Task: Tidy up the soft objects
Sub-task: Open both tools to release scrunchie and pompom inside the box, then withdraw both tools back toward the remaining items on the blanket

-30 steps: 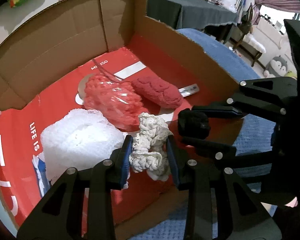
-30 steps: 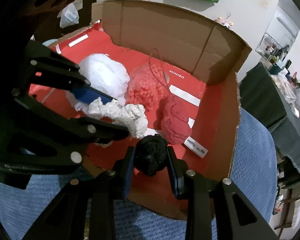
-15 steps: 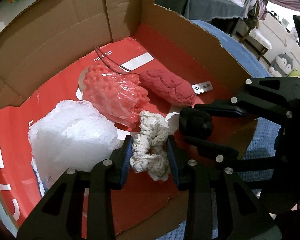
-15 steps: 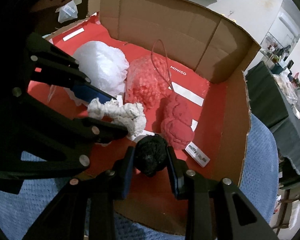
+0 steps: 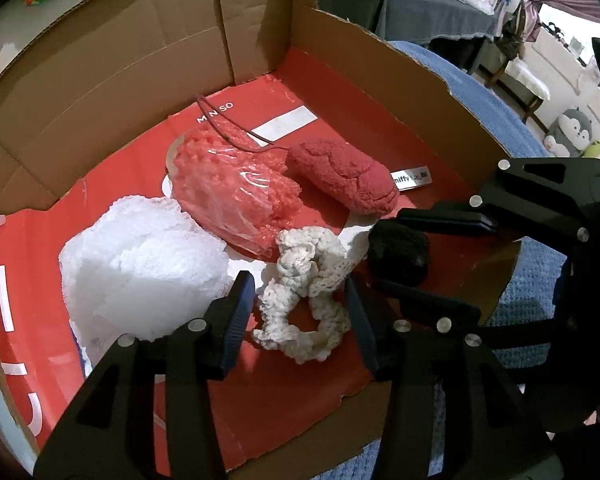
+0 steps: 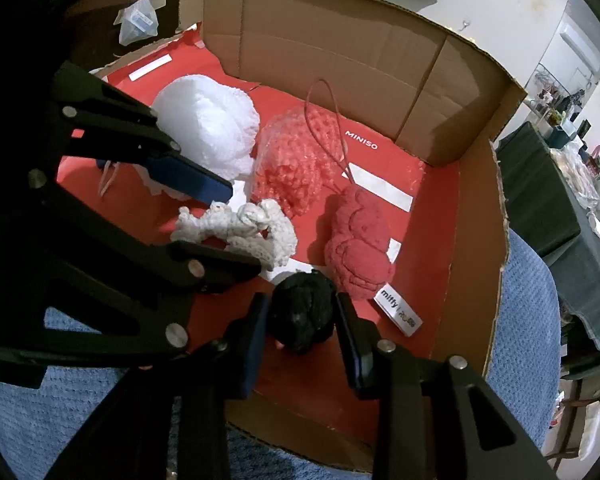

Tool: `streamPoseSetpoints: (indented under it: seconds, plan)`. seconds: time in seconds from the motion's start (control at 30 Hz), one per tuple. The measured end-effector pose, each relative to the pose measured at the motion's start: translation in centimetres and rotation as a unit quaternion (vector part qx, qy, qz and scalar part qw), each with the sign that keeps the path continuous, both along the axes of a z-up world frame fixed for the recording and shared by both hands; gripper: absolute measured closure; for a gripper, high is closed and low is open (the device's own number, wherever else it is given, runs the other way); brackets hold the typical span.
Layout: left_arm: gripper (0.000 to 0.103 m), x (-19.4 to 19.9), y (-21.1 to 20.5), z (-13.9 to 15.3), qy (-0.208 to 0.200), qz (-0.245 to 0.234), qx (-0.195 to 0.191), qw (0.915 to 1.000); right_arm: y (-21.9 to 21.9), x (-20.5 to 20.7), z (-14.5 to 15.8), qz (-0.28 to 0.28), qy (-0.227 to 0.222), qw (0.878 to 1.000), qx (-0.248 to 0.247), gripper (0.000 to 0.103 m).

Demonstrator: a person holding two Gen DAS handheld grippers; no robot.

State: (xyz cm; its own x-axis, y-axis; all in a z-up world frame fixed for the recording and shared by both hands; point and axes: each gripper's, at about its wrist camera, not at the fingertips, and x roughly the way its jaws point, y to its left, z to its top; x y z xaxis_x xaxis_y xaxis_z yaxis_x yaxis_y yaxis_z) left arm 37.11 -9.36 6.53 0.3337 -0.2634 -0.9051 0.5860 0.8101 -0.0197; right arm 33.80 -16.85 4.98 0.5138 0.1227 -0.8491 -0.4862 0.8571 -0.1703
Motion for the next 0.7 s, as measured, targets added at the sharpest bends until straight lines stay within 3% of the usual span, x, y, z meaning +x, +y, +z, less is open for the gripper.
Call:
streamPoseSetpoints:
  seconds: [0.33,0.47,0.7]
  plan:
    - [0.051,-1.0,1.0,1.5,-0.012,0.013,-0.007,0.9998,0.0,-1.3,1.3,0.001,-0.015,1.0,0.0,0.052]
    - [0.043,-2.2,1.9,3.3,-0.026,0.023,-0.023,0.9991,-0.3,-2.4,2.8,-0.005,-0.028,1.0,0.007,0.047]
    - [0.032,-6.3,4.1,7.1,-0.062,0.047,-0.073,0.9943,-1.5,-5.1,6.6,-0.027,-0.058,0.997,0.042,0.03]
